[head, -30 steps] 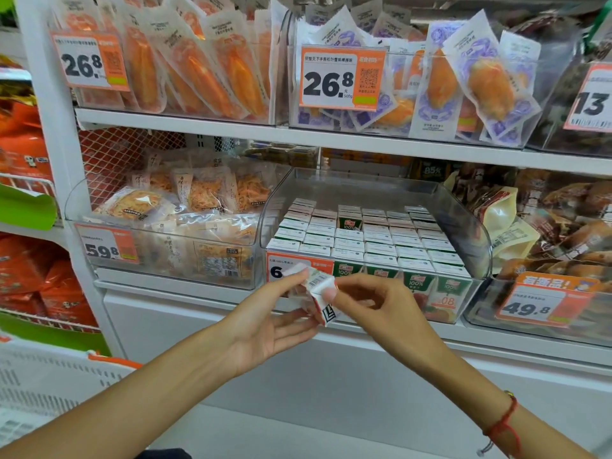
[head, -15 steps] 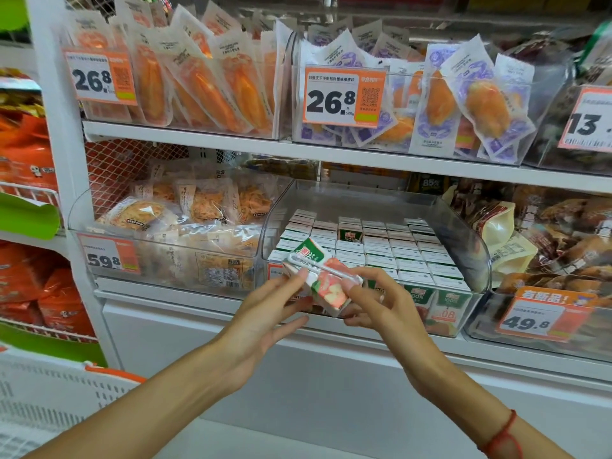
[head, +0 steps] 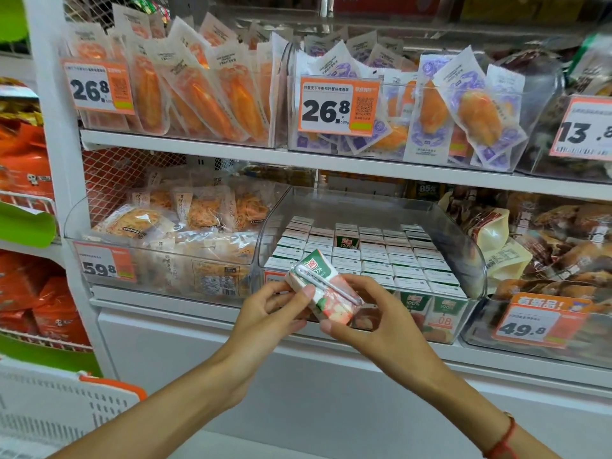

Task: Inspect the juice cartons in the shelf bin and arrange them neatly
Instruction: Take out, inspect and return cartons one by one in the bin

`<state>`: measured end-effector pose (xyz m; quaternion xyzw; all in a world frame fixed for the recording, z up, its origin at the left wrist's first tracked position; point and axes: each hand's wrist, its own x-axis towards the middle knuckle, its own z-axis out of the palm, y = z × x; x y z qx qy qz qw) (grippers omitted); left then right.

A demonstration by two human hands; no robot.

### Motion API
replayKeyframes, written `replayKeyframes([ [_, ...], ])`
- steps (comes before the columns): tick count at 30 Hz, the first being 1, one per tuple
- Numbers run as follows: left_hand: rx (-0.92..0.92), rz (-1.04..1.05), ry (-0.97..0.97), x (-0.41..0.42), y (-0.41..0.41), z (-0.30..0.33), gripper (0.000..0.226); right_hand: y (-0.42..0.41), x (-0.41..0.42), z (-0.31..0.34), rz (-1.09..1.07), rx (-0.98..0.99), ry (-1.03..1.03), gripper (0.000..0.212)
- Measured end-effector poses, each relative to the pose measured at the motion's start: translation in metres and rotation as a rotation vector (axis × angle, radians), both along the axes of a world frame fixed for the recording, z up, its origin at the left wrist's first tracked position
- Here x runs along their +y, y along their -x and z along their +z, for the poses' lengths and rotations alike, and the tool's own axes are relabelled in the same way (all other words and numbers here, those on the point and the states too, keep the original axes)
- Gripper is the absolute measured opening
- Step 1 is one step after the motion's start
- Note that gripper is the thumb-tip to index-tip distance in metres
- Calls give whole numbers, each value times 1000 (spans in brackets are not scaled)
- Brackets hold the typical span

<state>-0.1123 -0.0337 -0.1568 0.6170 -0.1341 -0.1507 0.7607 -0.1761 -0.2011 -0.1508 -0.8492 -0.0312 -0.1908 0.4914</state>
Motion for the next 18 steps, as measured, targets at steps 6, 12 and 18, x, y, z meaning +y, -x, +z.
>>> replayKeyframes([
  [6, 75, -19, 3, -1, -1, 5, 55, 2, 4, 5, -83, -96, -42, 42],
  [12, -141, -56, -112, 2, -3, 20, 74, 5, -8, 17, -47, 68, -519, 33],
  [18, -459, -128, -243, -8, -15, 29, 65, 2, -21, 23, -21, 123, -508, 31],
])
